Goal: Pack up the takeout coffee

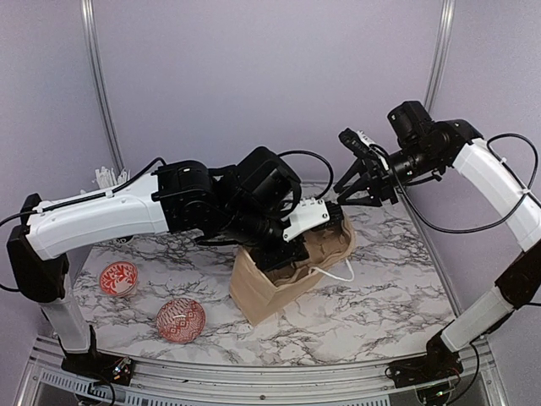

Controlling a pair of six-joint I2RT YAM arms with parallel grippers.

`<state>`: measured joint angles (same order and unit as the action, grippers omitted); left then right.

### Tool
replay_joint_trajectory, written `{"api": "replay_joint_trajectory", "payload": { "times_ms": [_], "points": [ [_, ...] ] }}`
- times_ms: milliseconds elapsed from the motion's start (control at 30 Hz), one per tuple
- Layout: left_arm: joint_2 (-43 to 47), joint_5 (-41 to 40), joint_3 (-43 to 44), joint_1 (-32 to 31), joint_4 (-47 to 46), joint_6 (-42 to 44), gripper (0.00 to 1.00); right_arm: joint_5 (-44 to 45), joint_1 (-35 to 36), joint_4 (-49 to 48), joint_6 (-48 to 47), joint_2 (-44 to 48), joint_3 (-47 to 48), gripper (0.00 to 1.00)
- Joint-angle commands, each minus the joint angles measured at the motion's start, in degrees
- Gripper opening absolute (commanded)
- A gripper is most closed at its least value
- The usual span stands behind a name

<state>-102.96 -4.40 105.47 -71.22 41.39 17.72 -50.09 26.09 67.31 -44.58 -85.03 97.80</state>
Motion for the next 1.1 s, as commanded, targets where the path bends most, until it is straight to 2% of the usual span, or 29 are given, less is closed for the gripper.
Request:
{"api": "replay_joint_trajectory", "payload": {
  "times_ms": [0, 200, 367, 467, 667, 833, 1067],
  "points": [
    [-1.71, -5.62, 2.63, -0.19, 6.61, -3.92, 0.27, -3.10, -4.58, 1.22, -0.07, 1.95, 2.44, 0.37],
    [-0.64, -8.11, 3.64, -0.22, 6.78, -6.37, 0.27, 1.66, -5.87, -6.46, 5.79, 0.73, -2.17, 0.39],
    [-0.18, -10.79, 4.60, -0.10, 6.78, -8.54, 0.27, 3.21, -5.87, -9.78, 6.68, -0.27, -6.06, 0.41],
    [0.00, -12.86, 4.16, -0.09, 6.70, -9.54, 0.27, 2.36, -5.89, -11.74, 7.41, 0.53, -9.09, 0.46],
    [0.10, -17.24, 4.66, 0.50, 6.69, -13.06, 0.26, 0.20, -5.25, -12.08, 6.95, 0.93, -11.88, 0.51],
    [1.08, -16.95, 6.05, 1.25, 6.91, -17.19, 0.26, -0.48, -3.94, -12.08, 6.22, 1.22, -14.14, 0.52],
    [1.48, -14.89, 6.52, 5.44, 11.25, -26.85, 0.27, -1.50, -1.91, -10.86, 3.42, 2.08, -14.90, 0.52]
  ]
}}
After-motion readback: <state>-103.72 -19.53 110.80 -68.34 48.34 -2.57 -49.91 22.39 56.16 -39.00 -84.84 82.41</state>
